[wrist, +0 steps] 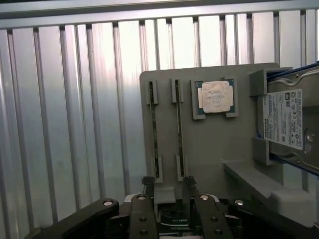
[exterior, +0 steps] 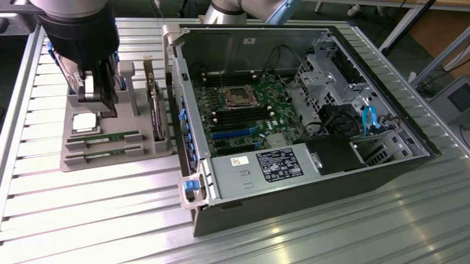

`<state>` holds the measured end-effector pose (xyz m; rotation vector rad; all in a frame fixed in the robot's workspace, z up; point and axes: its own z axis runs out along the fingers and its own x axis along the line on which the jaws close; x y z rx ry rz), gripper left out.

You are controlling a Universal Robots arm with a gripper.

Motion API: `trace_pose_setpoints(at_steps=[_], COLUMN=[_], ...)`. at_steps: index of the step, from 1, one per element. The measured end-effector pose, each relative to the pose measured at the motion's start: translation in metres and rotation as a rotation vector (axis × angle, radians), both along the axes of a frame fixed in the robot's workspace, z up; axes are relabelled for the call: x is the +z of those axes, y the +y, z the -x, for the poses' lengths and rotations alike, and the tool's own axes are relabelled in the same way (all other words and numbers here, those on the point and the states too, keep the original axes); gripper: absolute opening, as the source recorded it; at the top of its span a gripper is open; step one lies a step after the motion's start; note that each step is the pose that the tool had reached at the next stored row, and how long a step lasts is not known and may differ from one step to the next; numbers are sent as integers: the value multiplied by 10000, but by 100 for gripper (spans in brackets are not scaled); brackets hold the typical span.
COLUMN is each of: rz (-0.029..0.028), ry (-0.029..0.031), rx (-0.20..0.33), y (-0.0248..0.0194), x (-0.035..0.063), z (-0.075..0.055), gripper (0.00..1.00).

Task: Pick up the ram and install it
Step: 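Pick up the ram and move it above insertion slot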

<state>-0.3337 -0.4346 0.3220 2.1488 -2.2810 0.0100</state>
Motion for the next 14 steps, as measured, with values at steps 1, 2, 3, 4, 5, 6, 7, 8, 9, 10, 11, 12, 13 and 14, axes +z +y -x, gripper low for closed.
trace_pose_setpoints(at_steps=[1, 2, 3, 4, 5, 6, 7, 8, 9, 10, 11, 12, 13, 14], rz=[0, 0, 0, -1, 0, 1, 0, 0, 0, 0, 0, 0, 0, 0], ry=[0, 0, 0, -1, 0, 1, 1, 0, 0, 1, 1, 1, 0, 1], rx=[1, 2, 2, 2, 1, 2, 2, 2, 3, 3, 3, 3, 3, 3], y=[-13, -22, -29, -32, -33, -34, -34, -34, -35, -35, -35, -35, -35, -35], x=[-4, -8, -12, -16, -22, -27, -31, -35, -42, -45, -51, -55, -60, -64], z=[1, 1, 1, 1, 2, 1, 1, 1, 1, 2, 1, 1, 1, 2], gripper=[36, 36, 36, 36, 36, 36, 36, 36, 36, 36, 36, 36, 36, 36])
